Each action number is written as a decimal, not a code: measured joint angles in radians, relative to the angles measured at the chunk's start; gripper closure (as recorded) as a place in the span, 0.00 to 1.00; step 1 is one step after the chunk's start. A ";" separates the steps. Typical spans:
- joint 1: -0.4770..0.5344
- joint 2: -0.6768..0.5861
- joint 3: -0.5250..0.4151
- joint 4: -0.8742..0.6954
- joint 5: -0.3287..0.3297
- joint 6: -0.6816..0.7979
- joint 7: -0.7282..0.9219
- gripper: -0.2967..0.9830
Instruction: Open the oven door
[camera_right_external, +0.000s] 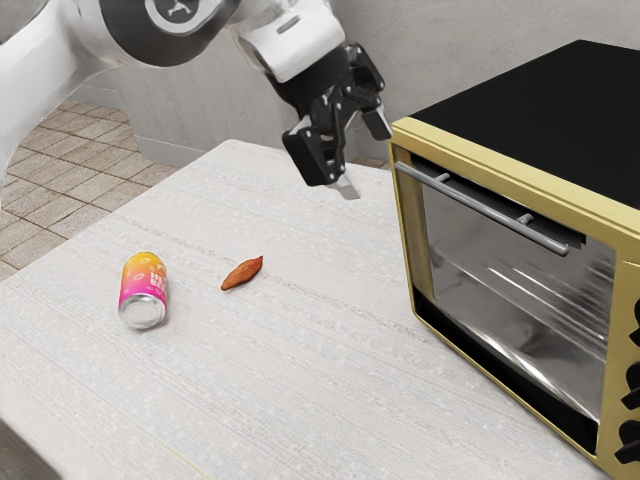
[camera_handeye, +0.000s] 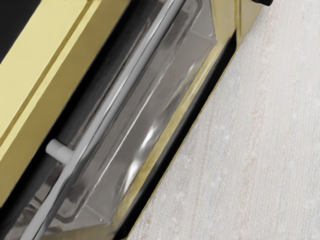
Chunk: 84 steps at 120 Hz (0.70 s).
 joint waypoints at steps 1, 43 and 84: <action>0.000 0.002 0.000 0.000 0.000 0.002 0.011 0.23; -0.018 -0.106 -0.005 -0.129 0.015 0.071 0.392 0.23; -0.012 -0.052 -0.026 -0.143 0.012 0.097 0.641 0.23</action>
